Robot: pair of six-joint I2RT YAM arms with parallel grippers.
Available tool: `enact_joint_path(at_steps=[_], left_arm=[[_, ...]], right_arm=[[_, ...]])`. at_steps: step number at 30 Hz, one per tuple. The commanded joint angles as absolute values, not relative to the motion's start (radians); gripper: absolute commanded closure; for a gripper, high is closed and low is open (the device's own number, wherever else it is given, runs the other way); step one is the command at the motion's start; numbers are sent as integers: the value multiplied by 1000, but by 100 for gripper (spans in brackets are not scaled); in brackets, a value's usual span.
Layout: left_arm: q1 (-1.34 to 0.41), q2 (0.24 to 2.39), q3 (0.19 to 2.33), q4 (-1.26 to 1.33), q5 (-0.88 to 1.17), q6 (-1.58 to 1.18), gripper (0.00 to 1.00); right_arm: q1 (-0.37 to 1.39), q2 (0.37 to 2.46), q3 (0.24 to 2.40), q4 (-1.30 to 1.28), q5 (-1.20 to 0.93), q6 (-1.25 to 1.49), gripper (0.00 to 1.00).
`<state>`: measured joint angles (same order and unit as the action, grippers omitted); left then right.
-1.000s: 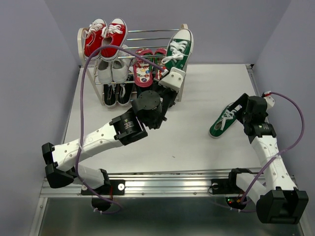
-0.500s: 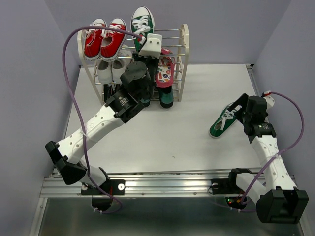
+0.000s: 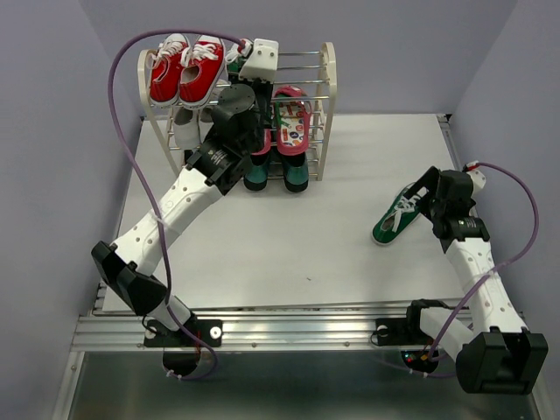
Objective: Place and organize the shoes onto the shoe shelf
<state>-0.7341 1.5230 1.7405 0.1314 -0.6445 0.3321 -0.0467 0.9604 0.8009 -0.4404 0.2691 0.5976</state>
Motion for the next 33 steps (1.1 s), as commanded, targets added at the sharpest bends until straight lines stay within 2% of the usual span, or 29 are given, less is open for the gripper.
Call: enact_joint_path(at_steps=[1, 11, 18, 22, 24, 25, 26, 27, 28, 29, 33], left_arm=[[-672, 1509, 1795, 247, -543, 330, 100], [-529, 1494, 1678, 336, -315, 380, 100], [-518, 1401, 1462, 417, -241, 428, 100], [-517, 1356, 1375, 434, -267, 387, 100], [-518, 1355, 1364, 436, -291, 373, 87], [-518, 1355, 1358, 434, -301, 371, 62], [-518, 1356, 1358, 431, -301, 367, 45], [-518, 1359, 1361, 428, -314, 362, 23], [-517, 1361, 1368, 423, -321, 356, 13], [-517, 1362, 1374, 413, -328, 338, 6], [-518, 1359, 1413, 384, -322, 295, 1]], right_arm=[[-52, 963, 790, -399, 282, 577, 0], [-52, 986, 811, -400, 288, 563, 0], [-52, 991, 813, -402, 281, 561, 0], [-52, 996, 815, -402, 275, 561, 0], [-52, 996, 816, -400, 264, 561, 0], [-52, 994, 815, -402, 261, 560, 0], [-52, 993, 815, -400, 261, 560, 0], [-52, 991, 813, -402, 261, 560, 0], [-52, 989, 813, -402, 259, 558, 0], [-52, 986, 811, -400, 252, 555, 0], [-52, 991, 818, -410, 210, 543, 0]])
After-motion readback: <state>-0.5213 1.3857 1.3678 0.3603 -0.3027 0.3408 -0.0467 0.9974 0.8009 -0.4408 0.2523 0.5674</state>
